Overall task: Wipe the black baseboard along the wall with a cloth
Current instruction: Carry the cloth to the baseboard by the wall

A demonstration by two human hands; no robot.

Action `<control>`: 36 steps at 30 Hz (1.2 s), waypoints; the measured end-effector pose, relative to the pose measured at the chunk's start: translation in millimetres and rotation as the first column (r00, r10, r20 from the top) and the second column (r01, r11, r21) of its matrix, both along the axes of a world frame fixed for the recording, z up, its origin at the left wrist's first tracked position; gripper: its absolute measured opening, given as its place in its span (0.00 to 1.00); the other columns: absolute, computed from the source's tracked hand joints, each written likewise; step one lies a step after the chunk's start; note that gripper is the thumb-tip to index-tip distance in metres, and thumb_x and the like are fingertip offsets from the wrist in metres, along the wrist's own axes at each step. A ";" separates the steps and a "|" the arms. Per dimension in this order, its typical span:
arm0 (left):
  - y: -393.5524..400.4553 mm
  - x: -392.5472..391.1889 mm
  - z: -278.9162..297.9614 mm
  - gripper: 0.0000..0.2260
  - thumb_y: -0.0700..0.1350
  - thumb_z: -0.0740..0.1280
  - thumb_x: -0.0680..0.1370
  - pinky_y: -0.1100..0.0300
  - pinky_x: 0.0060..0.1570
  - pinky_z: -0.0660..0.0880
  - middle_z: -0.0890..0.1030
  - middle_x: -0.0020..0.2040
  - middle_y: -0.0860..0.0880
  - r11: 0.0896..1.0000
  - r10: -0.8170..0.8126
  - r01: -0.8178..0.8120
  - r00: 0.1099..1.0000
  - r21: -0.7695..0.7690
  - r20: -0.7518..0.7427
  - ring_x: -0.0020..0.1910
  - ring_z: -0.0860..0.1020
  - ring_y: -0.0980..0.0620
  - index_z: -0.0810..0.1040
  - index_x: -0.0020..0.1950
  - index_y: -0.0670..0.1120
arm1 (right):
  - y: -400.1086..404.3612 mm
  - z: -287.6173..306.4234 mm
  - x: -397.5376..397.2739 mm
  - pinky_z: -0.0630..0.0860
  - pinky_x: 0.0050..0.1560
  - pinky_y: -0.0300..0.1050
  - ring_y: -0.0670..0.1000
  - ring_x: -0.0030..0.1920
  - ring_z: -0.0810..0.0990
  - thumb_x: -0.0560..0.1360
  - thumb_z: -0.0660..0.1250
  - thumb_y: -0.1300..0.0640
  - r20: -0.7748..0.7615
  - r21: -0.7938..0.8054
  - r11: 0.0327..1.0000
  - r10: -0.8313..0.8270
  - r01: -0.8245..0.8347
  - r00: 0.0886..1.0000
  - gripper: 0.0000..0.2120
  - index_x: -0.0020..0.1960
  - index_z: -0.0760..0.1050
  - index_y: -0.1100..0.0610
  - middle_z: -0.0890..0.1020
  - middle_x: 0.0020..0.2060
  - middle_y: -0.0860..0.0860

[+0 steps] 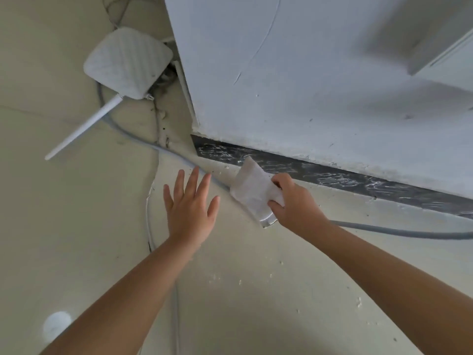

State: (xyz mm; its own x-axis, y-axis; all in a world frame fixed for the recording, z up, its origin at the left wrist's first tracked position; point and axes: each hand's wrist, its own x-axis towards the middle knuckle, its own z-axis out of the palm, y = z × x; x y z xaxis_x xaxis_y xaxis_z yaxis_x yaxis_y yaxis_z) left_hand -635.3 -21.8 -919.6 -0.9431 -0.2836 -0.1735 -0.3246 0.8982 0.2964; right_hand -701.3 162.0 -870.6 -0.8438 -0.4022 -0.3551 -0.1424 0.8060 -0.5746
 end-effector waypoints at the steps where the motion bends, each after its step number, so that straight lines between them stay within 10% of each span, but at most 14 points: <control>1: -3.2 -4.5 -4.5 0.23 0.53 0.57 0.78 0.44 0.70 0.44 0.59 0.74 0.48 1.000 -0.016 0.016 1.000 0.009 -0.024 0.74 0.49 0.45 0.60 0.72 0.49 | -2.9 -5.0 -3.2 0.62 0.28 0.35 0.45 0.33 0.67 0.75 0.60 0.63 -0.012 0.021 1.000 -0.008 0.008 1.000 0.09 0.55 0.68 0.61 0.71 0.34 0.48; 10: 6.4 -2.7 4.4 0.22 0.47 0.62 0.77 0.45 0.69 0.57 0.68 0.69 0.41 0.977 -0.093 0.119 0.984 0.179 -0.149 0.70 0.61 0.40 0.66 0.68 0.41 | -9.3 -1.2 -0.3 0.63 0.29 0.33 0.45 0.31 0.69 0.75 0.58 0.64 -0.009 0.014 0.999 0.036 -0.036 0.999 0.31 0.73 0.53 0.46 0.73 0.32 0.50; 14: 13.2 0.6 14.0 0.21 0.41 0.66 0.74 0.50 0.66 0.62 0.72 0.65 0.39 0.927 -0.173 0.253 0.943 0.278 -0.283 0.66 0.67 0.38 0.69 0.65 0.38 | -4.0 6.7 -2.1 0.70 0.34 0.38 0.50 0.39 0.74 0.73 0.61 0.67 0.367 -0.155 0.950 -0.201 0.273 0.908 0.20 0.61 0.62 0.52 0.77 0.43 0.51; 18: 10.3 4.2 26.1 0.28 0.45 0.63 0.76 0.64 0.65 0.56 0.63 0.71 0.52 0.786 -0.250 0.293 0.956 0.544 -0.154 0.68 0.60 0.59 0.53 0.72 0.55 | 4.7 20.6 -4.5 0.64 0.28 0.33 0.47 0.32 0.66 0.75 0.59 0.67 0.449 -0.149 0.981 -0.046 0.126 0.892 0.10 0.50 0.63 0.54 0.71 0.35 0.49; 22: 5.1 11.9 40.6 0.35 0.40 0.66 0.74 0.58 0.49 0.74 0.79 0.45 0.43 0.559 -0.170 0.088 0.985 0.824 0.010 0.44 0.78 0.48 0.53 0.57 0.78 | 2.1 25.2 -4.6 0.64 0.25 0.27 0.46 0.32 0.67 0.75 0.61 0.67 0.460 -0.217 0.970 0.004 0.107 0.888 0.13 0.45 0.63 0.50 0.74 0.38 0.49; 26: -0.5 15.3 41.3 0.29 0.35 0.64 0.74 0.69 0.30 0.67 0.64 0.28 0.50 0.621 -0.031 0.103 0.994 0.777 -0.107 0.26 0.65 0.59 0.64 0.55 0.71 | -3.6 18.1 -1.1 0.70 0.26 0.35 0.48 0.31 0.69 0.72 0.69 0.63 0.521 -0.357 0.807 -0.245 0.470 0.818 0.19 0.54 0.63 0.51 0.73 0.45 0.52; 31: 0.7 14.2 45.5 0.19 0.33 0.61 0.74 0.77 0.34 0.67 0.74 0.37 0.50 0.753 0.160 -0.018 0.975 0.658 -0.156 0.29 0.70 0.62 0.72 0.63 0.49 | -14.6 5.2 19.4 0.74 0.36 0.40 0.49 0.35 0.70 0.68 0.72 0.66 0.475 -0.341 0.886 -0.125 0.313 0.871 0.37 0.62 0.59 0.35 0.69 0.37 0.52; 36: -0.2 17.1 41.3 0.31 0.42 0.71 0.69 0.84 0.42 0.59 0.67 0.54 0.50 0.845 0.021 0.058 0.990 0.532 -0.142 0.49 0.66 0.59 0.62 0.69 0.45 | -29.2 3.4 19.2 0.71 0.34 0.34 0.45 0.34 0.70 0.70 0.69 0.67 0.431 -0.376 0.839 -0.219 0.395 0.875 0.21 0.57 0.73 0.46 0.73 0.41 0.49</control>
